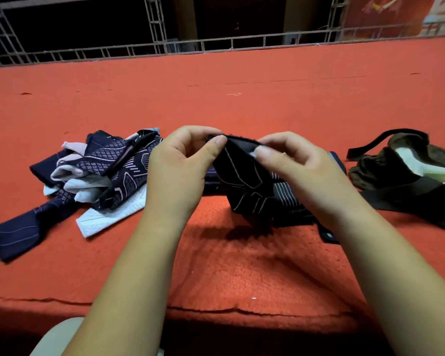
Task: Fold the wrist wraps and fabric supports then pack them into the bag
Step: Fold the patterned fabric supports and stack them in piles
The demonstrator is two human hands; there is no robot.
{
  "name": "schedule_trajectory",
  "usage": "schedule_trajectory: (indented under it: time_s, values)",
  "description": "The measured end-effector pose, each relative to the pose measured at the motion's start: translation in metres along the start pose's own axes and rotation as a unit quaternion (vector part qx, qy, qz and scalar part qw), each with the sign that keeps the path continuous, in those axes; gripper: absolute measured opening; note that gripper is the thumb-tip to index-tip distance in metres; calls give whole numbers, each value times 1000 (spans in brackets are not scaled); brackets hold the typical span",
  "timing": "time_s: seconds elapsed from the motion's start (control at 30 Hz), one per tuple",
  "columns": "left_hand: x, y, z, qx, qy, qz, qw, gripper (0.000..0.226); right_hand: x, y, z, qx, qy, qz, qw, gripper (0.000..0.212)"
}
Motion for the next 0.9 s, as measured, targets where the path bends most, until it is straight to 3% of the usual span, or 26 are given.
schedule_trajectory:
  time_s: [0.1, 0.4, 0.7, 0.83, 0.9]
  values:
    - [-2, -3, 0, 14, 7, 8, 1000, 5, 0, 5, -1, 124, 30, 52, 990, 39]
    - [-6, -3, 6, 10, -19, 1, 1000, 10, -1, -2, -1, -22, 71, 73, 994, 3]
    - [-7, -2, 9, 5, 5, 1, 1000, 15, 0, -15, 12, 67, 90, 168, 979, 24]
    - [-8, -2, 9, 31, -7, 1, 999, 20, -4, -11, 11, -33, 84, 157, 984, 28]
    - [-9, -6, 10, 61, -49, 19, 997, 24, -6, -9, 11, -67, 95, 146, 982, 29]
Point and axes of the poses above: each hand's wrist, its own x-axis away from the middle knuckle, its own z-axis out of the back of the hand, y = z × x, the point moved 2 cm from there along -x, towards the middle knuckle, and after that the axes turned 5 degrees about -z, right-handed, at the moved point
